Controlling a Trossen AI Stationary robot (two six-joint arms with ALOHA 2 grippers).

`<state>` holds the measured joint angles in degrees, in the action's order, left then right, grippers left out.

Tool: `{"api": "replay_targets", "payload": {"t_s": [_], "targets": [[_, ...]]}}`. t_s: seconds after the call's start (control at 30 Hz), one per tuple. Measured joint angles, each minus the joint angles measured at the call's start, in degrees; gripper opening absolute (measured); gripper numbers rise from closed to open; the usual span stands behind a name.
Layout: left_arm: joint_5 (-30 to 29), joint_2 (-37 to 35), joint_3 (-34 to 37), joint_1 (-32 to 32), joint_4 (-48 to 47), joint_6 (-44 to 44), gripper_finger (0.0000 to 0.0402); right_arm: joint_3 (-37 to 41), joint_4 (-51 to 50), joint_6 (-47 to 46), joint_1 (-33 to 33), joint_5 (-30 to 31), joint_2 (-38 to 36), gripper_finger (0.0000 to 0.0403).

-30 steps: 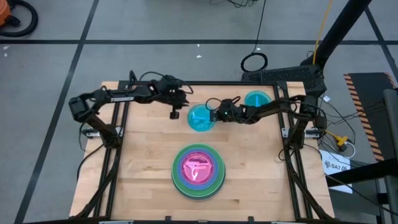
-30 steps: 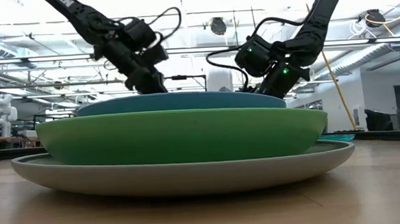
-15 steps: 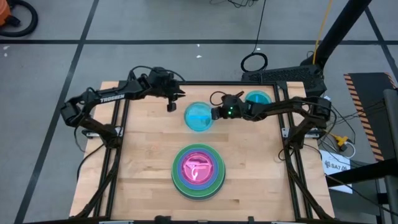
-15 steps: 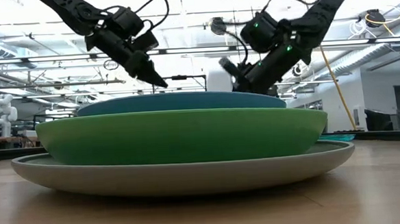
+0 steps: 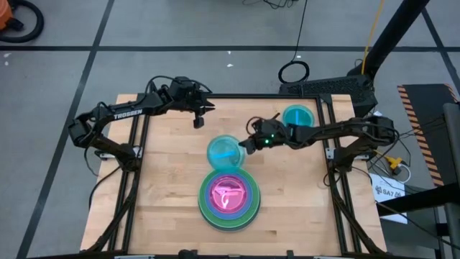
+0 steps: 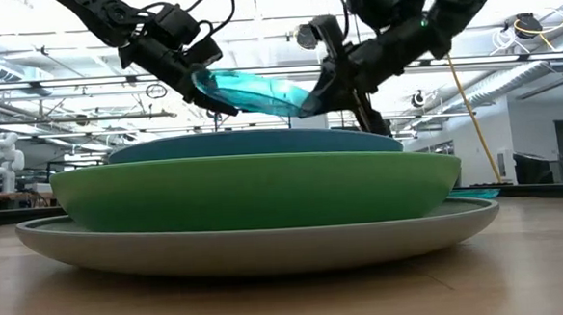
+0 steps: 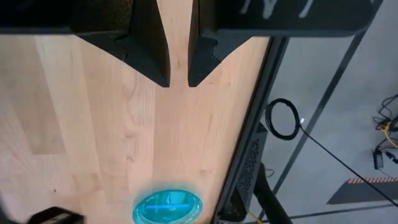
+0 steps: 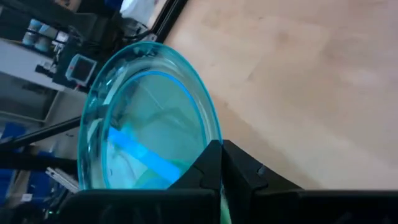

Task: Stack plastic plates
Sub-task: Stack the bottom small blue plate on top of the small pink plate

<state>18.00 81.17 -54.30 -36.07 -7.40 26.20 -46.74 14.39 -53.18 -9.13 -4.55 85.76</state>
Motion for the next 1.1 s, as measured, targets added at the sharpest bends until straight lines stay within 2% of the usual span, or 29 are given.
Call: {"api": "replay_targets", "payload": {"t_s": [0.13, 0.43, 0.87, 1.1], "targets": [[0.0, 0.0, 0.0, 0.0, -0.01, 0.22, 0.0065, -3.14, -3.87, -0.72, 3.89, 2.46, 0.16, 0.0], [0.07, 0.0, 0.0, 0.0, 0.1, 1.01, 0.0065, -12.05, -20.82, -6.55, 11.44, 7.67, 0.29, 0.0], [0.08, 0.0, 0.0, 0.04, 1.53, 1.05, 0.0065, -20.47, -36.37, -17.53, 17.46, 7.26, 6.37, 0.0], [0.07, 0.0, 0.0, 0.04, 1.66, 1.73, 0.0065, -24.1, -38.18, -18.51, 18.62, 1.6, 11.69, 0.0]]}}
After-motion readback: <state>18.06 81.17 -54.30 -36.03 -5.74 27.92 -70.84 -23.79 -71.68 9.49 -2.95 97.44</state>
